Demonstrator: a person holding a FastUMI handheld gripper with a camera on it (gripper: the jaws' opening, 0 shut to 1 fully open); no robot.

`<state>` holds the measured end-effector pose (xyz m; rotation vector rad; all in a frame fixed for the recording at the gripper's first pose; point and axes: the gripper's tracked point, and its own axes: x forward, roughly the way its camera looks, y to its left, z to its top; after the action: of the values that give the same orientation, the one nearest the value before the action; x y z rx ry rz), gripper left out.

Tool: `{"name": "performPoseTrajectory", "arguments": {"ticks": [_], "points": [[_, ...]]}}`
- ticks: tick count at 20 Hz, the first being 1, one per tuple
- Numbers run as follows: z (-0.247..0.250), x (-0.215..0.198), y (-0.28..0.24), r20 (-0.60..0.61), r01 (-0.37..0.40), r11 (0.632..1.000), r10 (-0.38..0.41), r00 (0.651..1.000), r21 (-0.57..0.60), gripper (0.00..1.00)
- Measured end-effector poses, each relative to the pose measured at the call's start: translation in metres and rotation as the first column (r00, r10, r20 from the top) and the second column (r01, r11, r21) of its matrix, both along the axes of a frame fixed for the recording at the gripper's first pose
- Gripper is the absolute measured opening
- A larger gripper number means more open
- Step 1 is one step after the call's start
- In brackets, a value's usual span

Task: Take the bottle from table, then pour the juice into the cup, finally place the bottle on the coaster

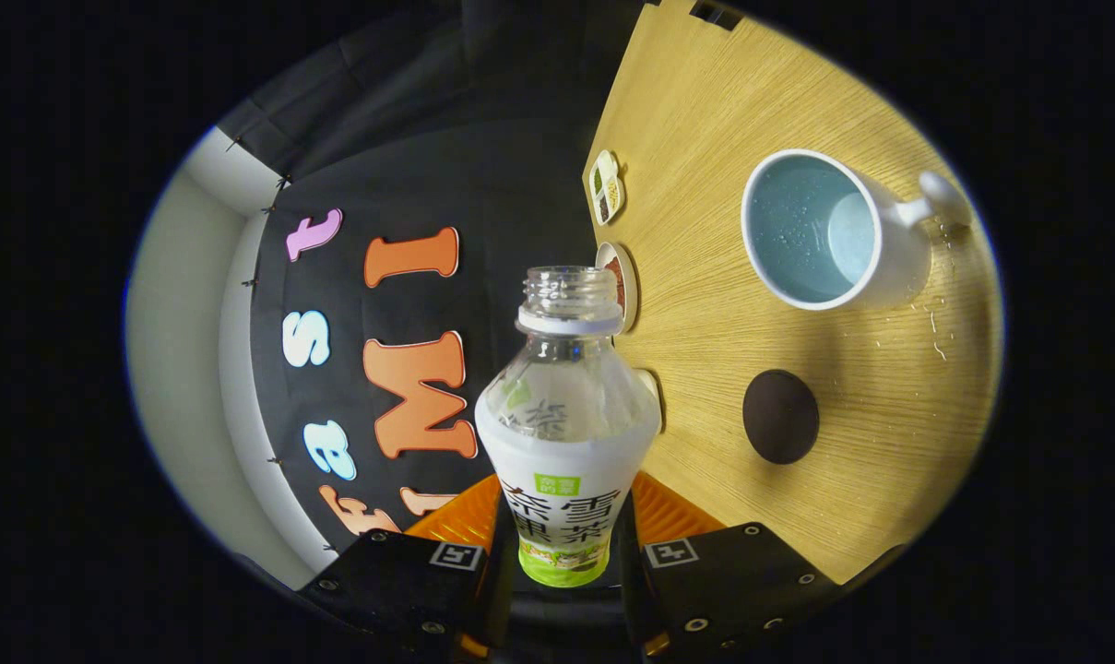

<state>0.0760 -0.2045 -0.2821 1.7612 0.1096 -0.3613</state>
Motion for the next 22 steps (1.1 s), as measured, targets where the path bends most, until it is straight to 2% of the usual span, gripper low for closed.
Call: {"name": "performPoseTrajectory", "arguments": {"ticks": [22], "points": [[0.014, -0.003, -0.003, 0.028, 0.023, 0.996, -0.026, 0.999, 0.092, 0.49]]}}
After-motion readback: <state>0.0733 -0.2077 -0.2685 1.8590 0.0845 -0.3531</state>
